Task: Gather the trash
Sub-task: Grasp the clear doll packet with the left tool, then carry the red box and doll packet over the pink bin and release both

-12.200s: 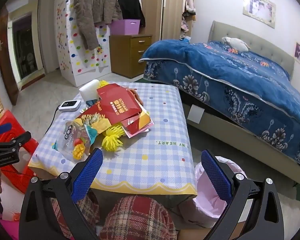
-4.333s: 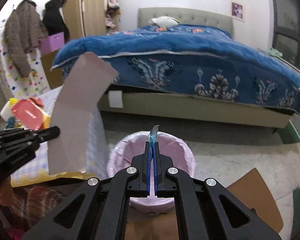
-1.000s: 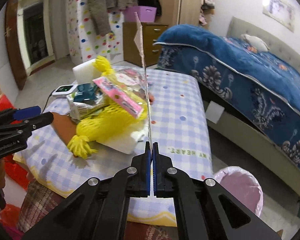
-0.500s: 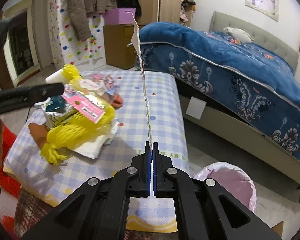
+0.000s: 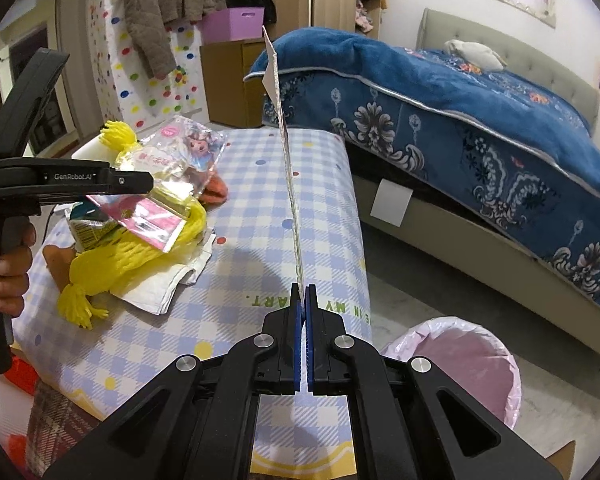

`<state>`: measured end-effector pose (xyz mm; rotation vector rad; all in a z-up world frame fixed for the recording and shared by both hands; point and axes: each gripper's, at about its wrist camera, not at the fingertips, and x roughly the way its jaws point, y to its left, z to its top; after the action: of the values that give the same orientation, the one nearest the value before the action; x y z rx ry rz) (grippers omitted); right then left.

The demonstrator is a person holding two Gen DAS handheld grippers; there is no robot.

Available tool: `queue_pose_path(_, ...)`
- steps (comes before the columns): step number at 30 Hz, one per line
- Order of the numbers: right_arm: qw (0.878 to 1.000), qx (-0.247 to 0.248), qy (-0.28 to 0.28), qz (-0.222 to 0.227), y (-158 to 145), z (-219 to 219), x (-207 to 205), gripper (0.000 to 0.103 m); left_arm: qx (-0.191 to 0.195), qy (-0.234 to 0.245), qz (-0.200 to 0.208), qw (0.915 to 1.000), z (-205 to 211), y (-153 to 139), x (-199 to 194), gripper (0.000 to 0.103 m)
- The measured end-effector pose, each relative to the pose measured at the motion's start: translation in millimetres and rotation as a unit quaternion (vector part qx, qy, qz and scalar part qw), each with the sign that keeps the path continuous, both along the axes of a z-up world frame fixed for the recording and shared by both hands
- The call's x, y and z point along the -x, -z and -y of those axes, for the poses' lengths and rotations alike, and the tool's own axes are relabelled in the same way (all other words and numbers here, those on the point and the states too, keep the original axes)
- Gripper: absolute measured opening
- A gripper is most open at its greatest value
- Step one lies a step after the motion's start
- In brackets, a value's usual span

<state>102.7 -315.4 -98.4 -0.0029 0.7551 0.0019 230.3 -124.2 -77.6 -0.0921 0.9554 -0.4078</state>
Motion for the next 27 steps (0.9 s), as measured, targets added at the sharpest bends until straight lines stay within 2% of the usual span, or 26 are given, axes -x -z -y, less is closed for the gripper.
queue_pose_path(2,1.0,-0.004,0.002,0.006,-3.6,0.9,3.7,0.001,0.003,0.007,0.014,0.9999,5.0,-5.7,5.6,0.001)
queue_pose_path(6,0.999,-0.012,0.017,0.027,-15.5,9.1,18.1,0.001,-0.012,0.037,0.077,0.9963,25.1,-29.0,31.5,0.0)
queue_pose_path(10,0.998,-0.03,0.039,0.042,-25.2,27.4,41.1,0.001,-0.042,0.077,0.151,0.9846,52.6,-52.2,79.7,0.0)
queue_pose_path(13,0.996,-0.049,0.055,0.041,-25.1,43.0,62.0,0.001,-0.058,0.108,0.181,0.9759,75.3,-52.4,116.5,0.0)
queue_pose_path(17,0.995,-0.054,0.084,0.027,-16.7,63.5,90.2,0.001,-0.068,0.148,0.187,0.9688,108.8,-33.0,154.5,0.0)
queue_pose_path(21,0.991,-0.055,0.12,0.013,-4.3,85.4,117.7,0.001,-0.07,0.19,0.168,0.9648,142.9,-12.3,176.8,0.0)
queue_pose_path(27,0.98,-0.065,0.187,-0.015,17.6,128.2,153.5,0.001,-0.065,0.223,0.154,0.9603,183.6,8.1,187.6,0.0)
